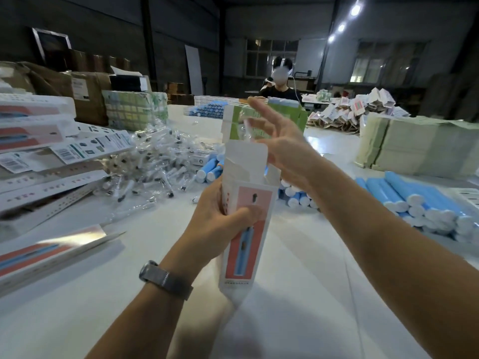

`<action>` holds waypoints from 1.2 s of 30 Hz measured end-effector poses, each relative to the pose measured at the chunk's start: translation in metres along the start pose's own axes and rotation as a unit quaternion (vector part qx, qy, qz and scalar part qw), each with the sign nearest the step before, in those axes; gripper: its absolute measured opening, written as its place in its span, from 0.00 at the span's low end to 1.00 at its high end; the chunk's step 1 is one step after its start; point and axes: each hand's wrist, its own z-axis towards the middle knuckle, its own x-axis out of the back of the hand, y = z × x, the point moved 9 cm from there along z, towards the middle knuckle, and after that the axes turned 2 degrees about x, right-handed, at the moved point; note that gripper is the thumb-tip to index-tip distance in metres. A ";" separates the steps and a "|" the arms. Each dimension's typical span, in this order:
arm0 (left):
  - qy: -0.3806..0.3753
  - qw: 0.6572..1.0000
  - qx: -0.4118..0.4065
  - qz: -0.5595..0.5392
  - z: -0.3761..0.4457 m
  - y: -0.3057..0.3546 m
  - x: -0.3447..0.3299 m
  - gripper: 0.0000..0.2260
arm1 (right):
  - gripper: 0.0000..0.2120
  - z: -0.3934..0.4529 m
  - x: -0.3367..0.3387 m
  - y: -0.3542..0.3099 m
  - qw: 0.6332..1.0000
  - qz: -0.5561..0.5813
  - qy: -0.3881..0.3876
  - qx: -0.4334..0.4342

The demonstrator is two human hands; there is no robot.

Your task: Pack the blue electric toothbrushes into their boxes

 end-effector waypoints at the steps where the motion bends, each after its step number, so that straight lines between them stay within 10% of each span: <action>1: 0.003 1.000 -0.008 -0.005 -0.001 0.001 -0.001 0.11 | 0.37 -0.012 0.011 -0.019 0.999 0.033 0.023 0.029; 5: 0.014 0.999 -0.034 -0.007 -0.002 0.001 -0.013 0.13 | 0.32 -0.069 0.032 -0.090 0.984 0.045 0.051 0.166; 15: 0.011 0.999 -0.053 -0.003 -0.005 0.004 -0.034 0.22 | 0.10 -0.121 0.003 -0.099 0.880 -0.365 0.128 0.276; 21: 0.000 0.997 -0.075 -0.003 -0.008 0.006 -0.037 0.17 | 0.10 -0.130 0.013 -0.129 0.836 -0.354 0.187 0.375; 36: -0.019 0.994 -0.103 0.007 -0.008 0.009 -0.042 0.13 | 0.10 -0.117 0.013 -0.105 0.842 -0.420 0.105 0.323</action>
